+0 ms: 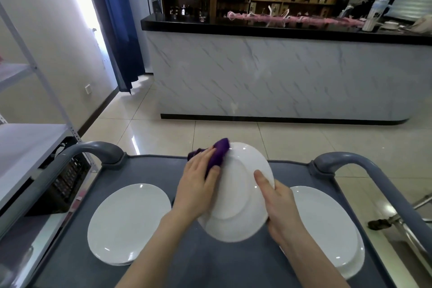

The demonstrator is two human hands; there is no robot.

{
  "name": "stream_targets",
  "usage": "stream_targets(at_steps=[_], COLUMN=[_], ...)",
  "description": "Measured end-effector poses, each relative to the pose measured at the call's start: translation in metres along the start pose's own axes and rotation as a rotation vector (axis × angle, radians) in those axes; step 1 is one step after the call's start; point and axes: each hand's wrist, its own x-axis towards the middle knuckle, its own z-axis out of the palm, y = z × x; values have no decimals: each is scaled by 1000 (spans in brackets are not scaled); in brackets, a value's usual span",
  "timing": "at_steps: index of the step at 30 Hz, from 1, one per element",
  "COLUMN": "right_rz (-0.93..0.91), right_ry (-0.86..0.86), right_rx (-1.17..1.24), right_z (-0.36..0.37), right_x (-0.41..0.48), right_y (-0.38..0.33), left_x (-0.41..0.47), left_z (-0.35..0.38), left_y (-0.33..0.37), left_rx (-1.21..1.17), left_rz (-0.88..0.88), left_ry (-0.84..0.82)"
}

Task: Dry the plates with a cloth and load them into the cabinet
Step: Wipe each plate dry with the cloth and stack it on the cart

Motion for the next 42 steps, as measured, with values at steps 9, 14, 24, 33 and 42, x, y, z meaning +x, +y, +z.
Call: stream_targets(at_steps=[9,14,24,33,42], right_rz=[-54,-26,-9,-12,-30], right_ry=[143,92,-72,89,171], right_rx=[135,90,-74,-8,21], right_z=[7,17,5,-13,-13], right_x=[17,8,-10,-10,1], right_y=[-20,-5,3,3,1], left_x=[-73,-63,0,-18,-73], left_z=[39,43,15,20,50], left_y=[10,37,35,11,47], left_rx=[-221,-17,12,-166,-156], left_rz=[31,82,175,0,19], left_ry=[101,68,-206,-44,-98])
